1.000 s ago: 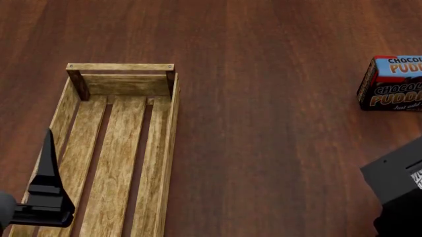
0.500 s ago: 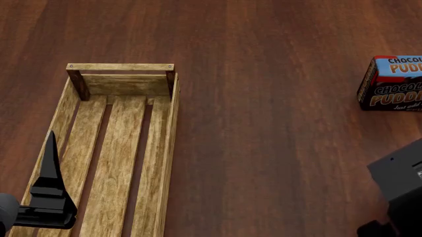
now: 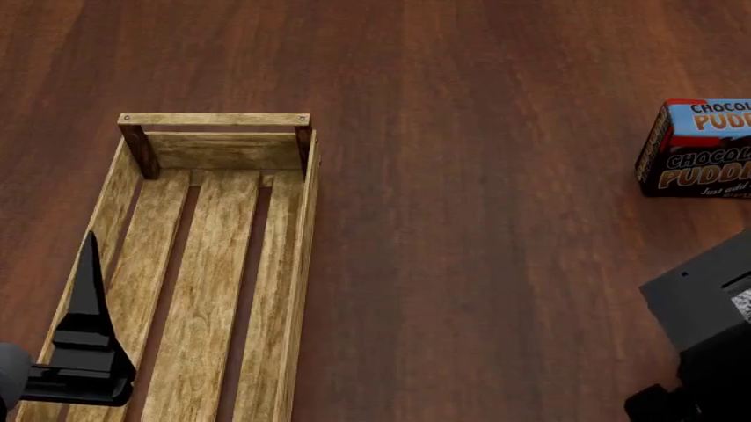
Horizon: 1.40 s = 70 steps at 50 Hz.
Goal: Stack the left bowl on the right bowl and place them in the tray.
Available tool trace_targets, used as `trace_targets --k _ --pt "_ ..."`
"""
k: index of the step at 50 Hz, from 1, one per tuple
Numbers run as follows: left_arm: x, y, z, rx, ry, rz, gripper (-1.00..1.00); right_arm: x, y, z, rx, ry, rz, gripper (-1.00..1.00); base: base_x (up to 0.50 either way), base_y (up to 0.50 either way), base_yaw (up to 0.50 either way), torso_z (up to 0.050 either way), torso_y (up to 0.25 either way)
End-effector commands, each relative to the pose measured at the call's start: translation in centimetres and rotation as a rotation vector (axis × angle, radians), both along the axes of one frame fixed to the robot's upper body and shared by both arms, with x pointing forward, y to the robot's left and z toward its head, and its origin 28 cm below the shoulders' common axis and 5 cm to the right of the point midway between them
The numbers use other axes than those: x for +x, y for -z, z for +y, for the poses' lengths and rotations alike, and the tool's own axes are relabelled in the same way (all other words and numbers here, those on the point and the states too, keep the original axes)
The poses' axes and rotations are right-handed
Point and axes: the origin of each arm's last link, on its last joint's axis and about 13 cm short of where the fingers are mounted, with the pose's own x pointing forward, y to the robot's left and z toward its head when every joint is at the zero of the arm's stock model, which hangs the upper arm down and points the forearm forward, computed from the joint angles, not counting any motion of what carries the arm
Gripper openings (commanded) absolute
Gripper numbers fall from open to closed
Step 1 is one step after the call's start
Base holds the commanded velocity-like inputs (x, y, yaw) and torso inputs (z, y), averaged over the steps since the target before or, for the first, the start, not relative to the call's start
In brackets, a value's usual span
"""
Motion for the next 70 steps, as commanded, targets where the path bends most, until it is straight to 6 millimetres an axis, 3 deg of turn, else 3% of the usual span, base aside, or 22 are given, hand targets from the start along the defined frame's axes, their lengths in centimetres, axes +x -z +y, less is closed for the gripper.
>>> trace_targets --k 1,16,44,70 --pt "0.0 -0.3 0.0 -0.003 0.004 -0.006 1.0 -0.3 -0.2 0.6 0.013 -0.016 -0.011 1.0 0.0 0.0 0.0 0.0 0.0" --pt "0.0 0.4 0.0 -0.003 0.0 0.008 1.0 1.3 1.8 0.3 0.043 0.019 0.015 1.0 0.0 0.0 0.0 0.0 0.0" --pt "-0.4 0.5 0.1 -0.004 0.003 0.005 1.0 3.2 2.8 0.3 -0.003 0.042 0.034 1.0 0.0 0.0 0.0 0.0 0.0" --pt "-0.5 0.7 -0.2 -0.005 0.016 0.013 1.0 3.8 5.5 -0.4 0.027 0.079 0.079 1.0 0.0 0.0 0.0 0.0 0.0"
